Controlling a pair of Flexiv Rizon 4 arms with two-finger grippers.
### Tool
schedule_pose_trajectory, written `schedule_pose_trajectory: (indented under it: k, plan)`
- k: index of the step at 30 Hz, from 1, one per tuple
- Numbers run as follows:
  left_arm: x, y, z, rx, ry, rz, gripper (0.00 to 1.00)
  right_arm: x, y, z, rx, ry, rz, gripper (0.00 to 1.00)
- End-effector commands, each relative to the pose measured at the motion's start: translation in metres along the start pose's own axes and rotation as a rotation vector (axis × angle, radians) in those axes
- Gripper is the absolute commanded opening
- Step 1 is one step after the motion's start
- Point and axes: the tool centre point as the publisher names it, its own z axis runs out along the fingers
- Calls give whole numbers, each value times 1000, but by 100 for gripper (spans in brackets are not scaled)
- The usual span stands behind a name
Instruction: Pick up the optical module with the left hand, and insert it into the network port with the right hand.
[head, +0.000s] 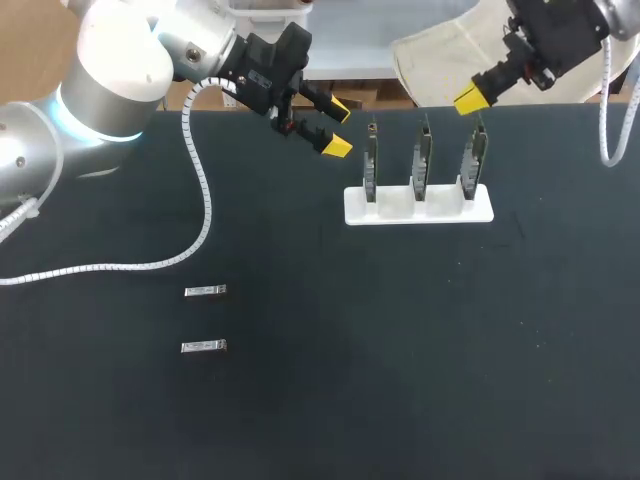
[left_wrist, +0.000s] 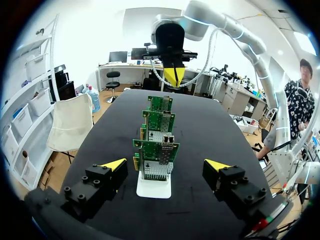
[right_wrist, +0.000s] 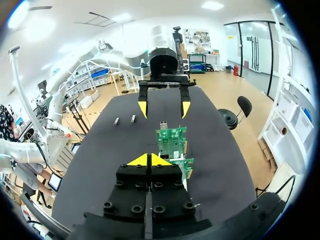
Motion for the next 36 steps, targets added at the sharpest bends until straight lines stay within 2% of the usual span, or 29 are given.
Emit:
schedule_pose_trajectory:
  k: [1, 22, 23, 36]
  plan:
    - [-1, 2, 0, 3, 3, 0, 100, 2, -3, 2, -14, 5, 1, 0]
    - [-1, 2, 0, 3, 3, 0, 100, 7, -5, 10, 0, 30, 18, 0]
    - [-1, 2, 0, 3, 3, 0, 100, 7, -5, 10, 0, 30, 18, 100]
    - [-1, 2, 0, 3, 3, 0, 100, 7, -5, 10, 0, 30, 18, 100]
